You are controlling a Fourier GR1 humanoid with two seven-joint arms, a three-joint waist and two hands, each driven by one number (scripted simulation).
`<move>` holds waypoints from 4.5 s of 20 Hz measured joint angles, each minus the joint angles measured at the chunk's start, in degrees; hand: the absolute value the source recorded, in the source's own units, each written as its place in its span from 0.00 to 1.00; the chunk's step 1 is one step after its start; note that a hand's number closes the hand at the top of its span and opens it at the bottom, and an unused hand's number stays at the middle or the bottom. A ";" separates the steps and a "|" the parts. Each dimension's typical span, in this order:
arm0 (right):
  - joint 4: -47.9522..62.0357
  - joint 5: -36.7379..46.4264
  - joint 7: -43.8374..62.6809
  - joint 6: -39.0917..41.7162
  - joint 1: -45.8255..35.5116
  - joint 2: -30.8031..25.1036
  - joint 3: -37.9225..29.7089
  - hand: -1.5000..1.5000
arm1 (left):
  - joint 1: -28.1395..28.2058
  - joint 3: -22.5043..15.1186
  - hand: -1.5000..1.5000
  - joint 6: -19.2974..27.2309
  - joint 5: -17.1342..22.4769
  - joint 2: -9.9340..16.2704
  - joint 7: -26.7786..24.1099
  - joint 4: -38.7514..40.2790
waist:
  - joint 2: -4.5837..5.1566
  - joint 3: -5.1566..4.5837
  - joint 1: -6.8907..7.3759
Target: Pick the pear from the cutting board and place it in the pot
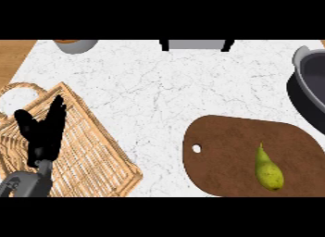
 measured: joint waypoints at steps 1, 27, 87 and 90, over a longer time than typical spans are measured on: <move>-0.35 -0.03 -0.27 -0.19 0.42 0.34 -0.26 1.00 | 1.12 -0.27 0.50 0.01 -0.20 1.53 0.96 -2.45 | -0.13 0.32 -0.22; -26.66 17.26 12.37 -3.91 48.06 -5.31 -8.73 0.00 | 5.81 -5.26 0.50 -1.72 -4.88 2.70 -14.37 -15.66 | 1.05 -1.71 -3.65; -3.81 53.89 37.85 0.53 25.36 6.61 17.66 1.00 | 5.04 -5.57 0.50 -1.78 -5.63 0.23 -17.99 -13.70 | 0.75 -0.96 -2.35; 3.61 55.37 45.13 -0.31 17.36 9.34 12.90 1.00 | 3.52 -6.45 0.50 -2.30 -5.35 -0.01 -17.42 -14.89 | 1.65 -1.09 0.00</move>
